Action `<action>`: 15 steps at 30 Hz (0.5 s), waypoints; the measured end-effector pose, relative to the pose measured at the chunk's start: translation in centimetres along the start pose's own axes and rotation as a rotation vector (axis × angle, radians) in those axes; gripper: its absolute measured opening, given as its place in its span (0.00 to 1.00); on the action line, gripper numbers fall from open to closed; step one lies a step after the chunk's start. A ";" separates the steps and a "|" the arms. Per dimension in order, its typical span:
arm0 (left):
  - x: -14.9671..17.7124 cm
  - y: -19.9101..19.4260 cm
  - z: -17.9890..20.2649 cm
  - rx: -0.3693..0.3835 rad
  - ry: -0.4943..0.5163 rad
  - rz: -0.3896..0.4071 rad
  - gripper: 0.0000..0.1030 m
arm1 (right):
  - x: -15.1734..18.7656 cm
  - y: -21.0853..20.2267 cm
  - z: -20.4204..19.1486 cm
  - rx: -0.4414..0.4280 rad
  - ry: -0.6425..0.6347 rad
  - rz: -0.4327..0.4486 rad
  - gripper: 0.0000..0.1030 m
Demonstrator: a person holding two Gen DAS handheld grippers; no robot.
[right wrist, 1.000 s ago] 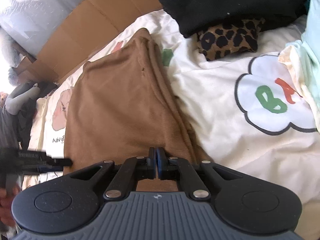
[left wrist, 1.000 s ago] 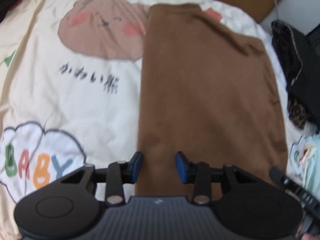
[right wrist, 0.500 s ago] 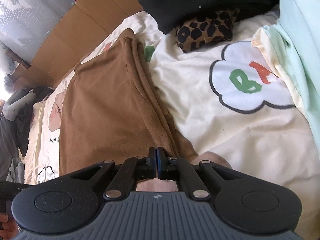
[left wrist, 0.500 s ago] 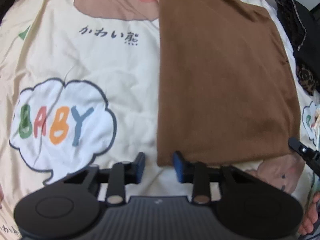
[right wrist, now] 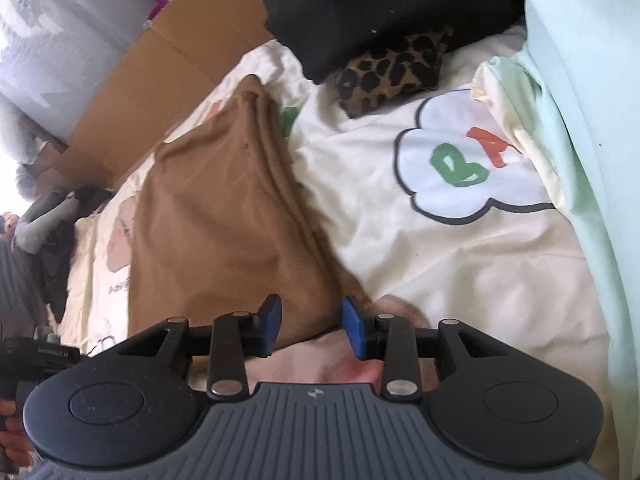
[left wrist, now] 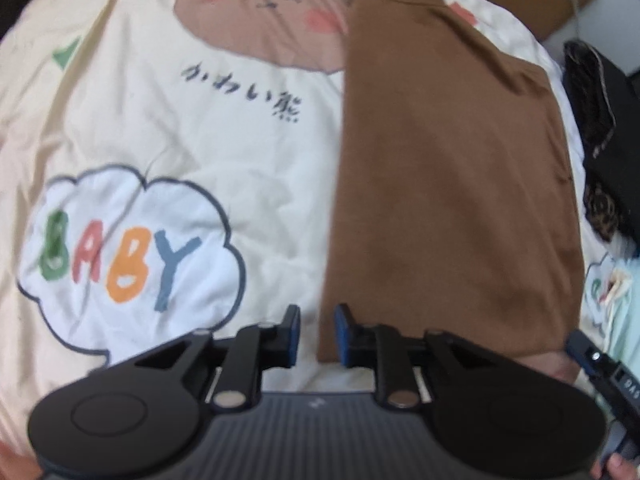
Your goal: Fold clothes
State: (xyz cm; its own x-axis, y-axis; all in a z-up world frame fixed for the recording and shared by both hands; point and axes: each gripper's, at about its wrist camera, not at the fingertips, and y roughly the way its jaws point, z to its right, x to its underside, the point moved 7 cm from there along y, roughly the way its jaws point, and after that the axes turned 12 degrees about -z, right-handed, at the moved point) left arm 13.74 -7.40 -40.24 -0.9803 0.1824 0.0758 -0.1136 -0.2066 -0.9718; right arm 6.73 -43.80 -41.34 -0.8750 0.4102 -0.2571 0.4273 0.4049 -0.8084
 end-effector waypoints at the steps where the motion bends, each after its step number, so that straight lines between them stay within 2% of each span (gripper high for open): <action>1: 0.0 0.2 -0.3 0.021 -0.014 0.000 0.21 | -0.2 0.2 0.2 0.000 0.010 0.003 0.40; 6: 0.3 0.6 -0.9 0.130 -0.058 0.001 0.33 | -0.7 1.9 0.7 -0.021 0.040 -0.034 0.40; 8: 0.3 1.1 -1.2 0.141 -0.052 0.003 0.36 | -0.8 2.3 0.8 -0.051 0.053 -0.045 0.41; 12: -0.2 2.0 -1.6 0.185 -0.078 0.006 0.37 | -1.1 2.5 2.0 -0.151 0.166 -0.060 0.40; 13: -0.2 1.9 -1.7 0.198 -0.086 0.003 0.37 | -1.1 2.5 2.1 -0.159 0.168 -0.064 0.25; 14: -0.2 1.8 -1.8 0.212 -0.094 0.001 0.35 | -1.1 2.5 2.1 -0.166 0.168 -0.067 0.17; 15: -0.1 1.7 -1.8 0.226 -0.102 -0.002 0.28 | -1.0 2.3 2.0 -0.178 0.165 -0.066 0.11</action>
State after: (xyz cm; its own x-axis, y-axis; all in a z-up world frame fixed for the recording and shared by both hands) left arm 13.96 -6.02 -42.36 -0.9900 0.0874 0.1107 -0.1373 -0.4181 -0.8979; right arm 8.15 -44.86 -44.01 -0.8596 0.5001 -0.1050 0.4166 0.5669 -0.7107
